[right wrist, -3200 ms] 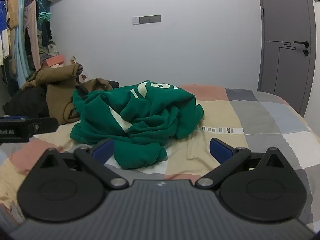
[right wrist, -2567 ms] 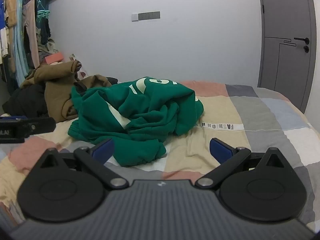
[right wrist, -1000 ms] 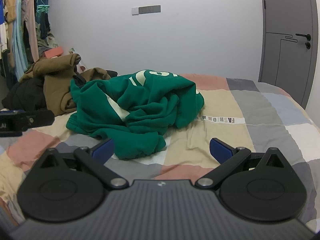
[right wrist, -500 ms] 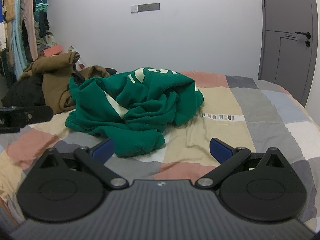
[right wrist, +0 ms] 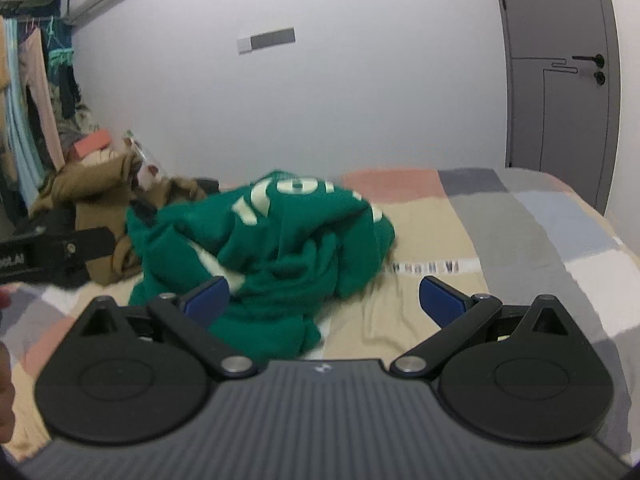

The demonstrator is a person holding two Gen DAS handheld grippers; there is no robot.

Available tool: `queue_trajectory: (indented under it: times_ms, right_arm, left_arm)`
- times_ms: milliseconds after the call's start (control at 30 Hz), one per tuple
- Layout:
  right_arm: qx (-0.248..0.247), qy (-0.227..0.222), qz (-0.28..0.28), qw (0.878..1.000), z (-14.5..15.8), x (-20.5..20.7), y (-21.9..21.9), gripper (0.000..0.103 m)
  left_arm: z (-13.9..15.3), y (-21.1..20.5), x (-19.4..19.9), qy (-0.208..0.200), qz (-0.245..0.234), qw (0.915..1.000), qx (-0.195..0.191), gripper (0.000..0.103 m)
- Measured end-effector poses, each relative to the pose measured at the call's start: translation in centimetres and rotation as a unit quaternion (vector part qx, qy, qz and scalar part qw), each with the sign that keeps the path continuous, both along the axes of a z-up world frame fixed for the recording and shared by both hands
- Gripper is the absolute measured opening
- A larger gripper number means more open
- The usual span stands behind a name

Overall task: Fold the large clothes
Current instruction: 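Reach both tools into the green hoodie and close on its fabric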

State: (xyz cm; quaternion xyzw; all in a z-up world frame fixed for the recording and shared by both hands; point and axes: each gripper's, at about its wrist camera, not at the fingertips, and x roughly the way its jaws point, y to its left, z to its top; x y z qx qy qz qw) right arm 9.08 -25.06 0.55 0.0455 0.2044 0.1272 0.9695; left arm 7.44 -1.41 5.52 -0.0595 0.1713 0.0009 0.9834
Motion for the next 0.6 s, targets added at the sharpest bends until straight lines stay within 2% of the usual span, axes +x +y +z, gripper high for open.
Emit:
queue_trajectory:
  times_ms: [167, 267, 433, 600]
  right_arm:
    - [0.018, 0.006, 0.023, 1.0, 1.8, 2.8, 0.9, 0.103]
    - [0.029, 0.013, 0.043, 0.999, 2.2, 4.9, 2.2, 0.103]
    - [0.041, 0.031, 0.09, 0.995, 0.9, 8.3, 6.1, 0.103]
    - [0.034, 0.054, 0.162, 0.985, -2.8, 11.7, 13.3, 0.102]
  left_arm:
    - [3.7, 0.6, 3.3, -0.023, -0.012, 0.9996, 0.007, 0.103]
    - [4.2, 2.5, 4.7, -0.012, -0.016, 0.9998, -0.001, 0.103]
    - [1.3, 8.0, 4.8, -0.001, 0.023, 0.9989, -0.041, 0.103]
    - [-2.9, 13.8, 4.7, 0.04, 0.063, 0.9956, -0.056, 0.103]
